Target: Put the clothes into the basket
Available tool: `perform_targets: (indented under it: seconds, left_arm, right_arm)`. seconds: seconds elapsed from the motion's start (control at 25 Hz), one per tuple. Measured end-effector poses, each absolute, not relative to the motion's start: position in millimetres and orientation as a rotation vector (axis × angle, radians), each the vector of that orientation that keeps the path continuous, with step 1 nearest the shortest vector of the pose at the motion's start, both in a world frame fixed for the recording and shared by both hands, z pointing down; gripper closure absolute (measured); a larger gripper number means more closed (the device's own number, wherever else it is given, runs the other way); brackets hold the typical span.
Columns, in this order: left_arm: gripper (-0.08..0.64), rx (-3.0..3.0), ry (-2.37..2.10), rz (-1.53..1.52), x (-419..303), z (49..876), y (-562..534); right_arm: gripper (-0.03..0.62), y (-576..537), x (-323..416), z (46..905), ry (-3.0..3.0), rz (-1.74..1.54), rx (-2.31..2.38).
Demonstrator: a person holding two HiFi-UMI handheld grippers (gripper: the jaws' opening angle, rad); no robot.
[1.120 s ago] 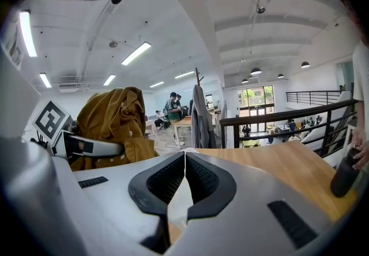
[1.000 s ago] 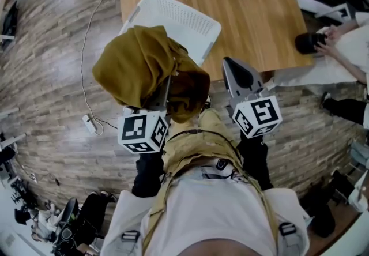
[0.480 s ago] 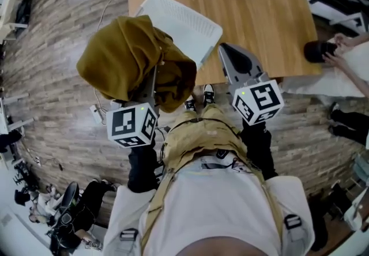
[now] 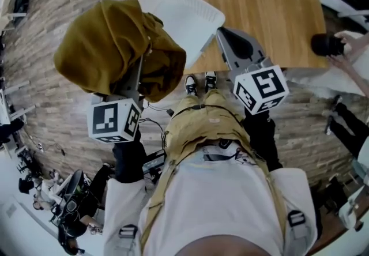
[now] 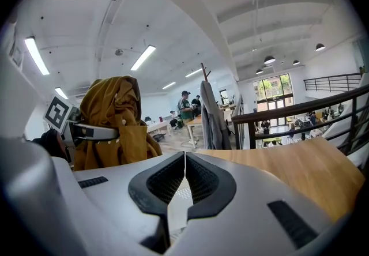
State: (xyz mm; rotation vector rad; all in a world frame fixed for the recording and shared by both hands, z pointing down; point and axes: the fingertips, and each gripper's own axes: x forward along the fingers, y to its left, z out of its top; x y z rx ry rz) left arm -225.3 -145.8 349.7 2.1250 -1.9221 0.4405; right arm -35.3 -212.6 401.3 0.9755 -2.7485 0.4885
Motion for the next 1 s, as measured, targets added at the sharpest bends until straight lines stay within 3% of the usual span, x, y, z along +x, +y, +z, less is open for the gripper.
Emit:
perform_targets:
  seconds: [0.48,1.0]
  left_arm:
    - [0.292,2.488,-1.744,0.928,-225,362,-192]
    - [0.293,2.770,-1.157,1.883,-204,453,-239]
  right_arm:
    - [0.571,-231,-37,417,-2.702,0.525,0.996]
    - [0.571,-236,-13,441,-2.591,0.573,1.091]
